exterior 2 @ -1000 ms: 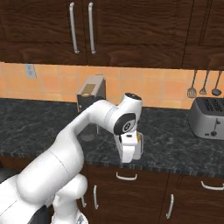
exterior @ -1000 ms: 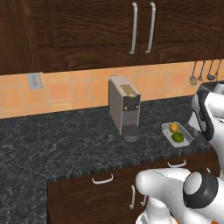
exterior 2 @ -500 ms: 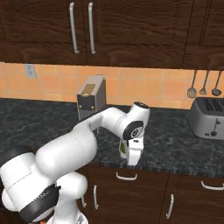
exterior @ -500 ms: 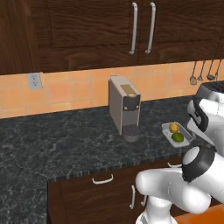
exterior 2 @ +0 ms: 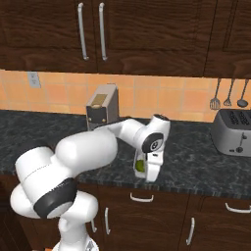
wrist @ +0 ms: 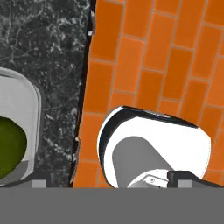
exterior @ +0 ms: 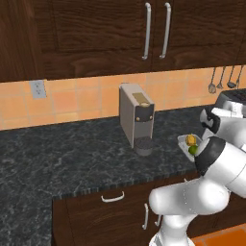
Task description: Take the meat container that has the shrimp and place it on the second highest rack of the freezer. Then take the vegetable container that has the squash and lime and place it on the highest rack of the freezer.
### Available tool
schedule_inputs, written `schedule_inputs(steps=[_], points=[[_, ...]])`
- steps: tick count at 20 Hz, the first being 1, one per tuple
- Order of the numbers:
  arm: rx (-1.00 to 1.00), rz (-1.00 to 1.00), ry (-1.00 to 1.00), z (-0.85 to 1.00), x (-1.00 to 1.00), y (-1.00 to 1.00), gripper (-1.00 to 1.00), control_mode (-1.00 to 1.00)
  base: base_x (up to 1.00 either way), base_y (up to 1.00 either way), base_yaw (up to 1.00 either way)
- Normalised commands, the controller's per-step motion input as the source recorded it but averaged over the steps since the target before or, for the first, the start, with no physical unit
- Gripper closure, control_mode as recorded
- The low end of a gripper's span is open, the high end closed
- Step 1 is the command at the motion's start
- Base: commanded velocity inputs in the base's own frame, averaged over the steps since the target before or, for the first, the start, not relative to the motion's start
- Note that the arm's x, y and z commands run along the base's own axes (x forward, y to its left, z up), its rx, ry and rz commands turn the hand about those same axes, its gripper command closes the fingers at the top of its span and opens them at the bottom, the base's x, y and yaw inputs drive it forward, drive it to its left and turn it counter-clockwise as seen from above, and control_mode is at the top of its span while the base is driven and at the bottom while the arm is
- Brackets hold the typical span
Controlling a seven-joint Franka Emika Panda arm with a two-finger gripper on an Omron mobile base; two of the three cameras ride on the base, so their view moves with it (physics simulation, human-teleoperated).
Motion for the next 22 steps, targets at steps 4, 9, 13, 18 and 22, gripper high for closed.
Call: schedule_inputs(steps=[4,9,13,18,22], points=[[0.0,-0.01,0.01,-0.28,0.49,-0.13,-1.0,-1.0,0.0,0.0,0.0],[0.0,0.0,0.0,-0.34,0.51,-0.01,-1.0,-1.0,0.0,0.0,0.0],[0.0,0.0,0.0,-0.4,0.29,-0.02,-1.0,-1.0,0.0,0.0,0.0],[-0.01,0.0,0.0,-0.34,0.4,0.0,-1.0,-1.0,0.0,0.0,0.0],[-0.04,0.0,0.0,-0.38,0.09,0.01,-1.0,-1.0,0.0,0.0,0.0]])
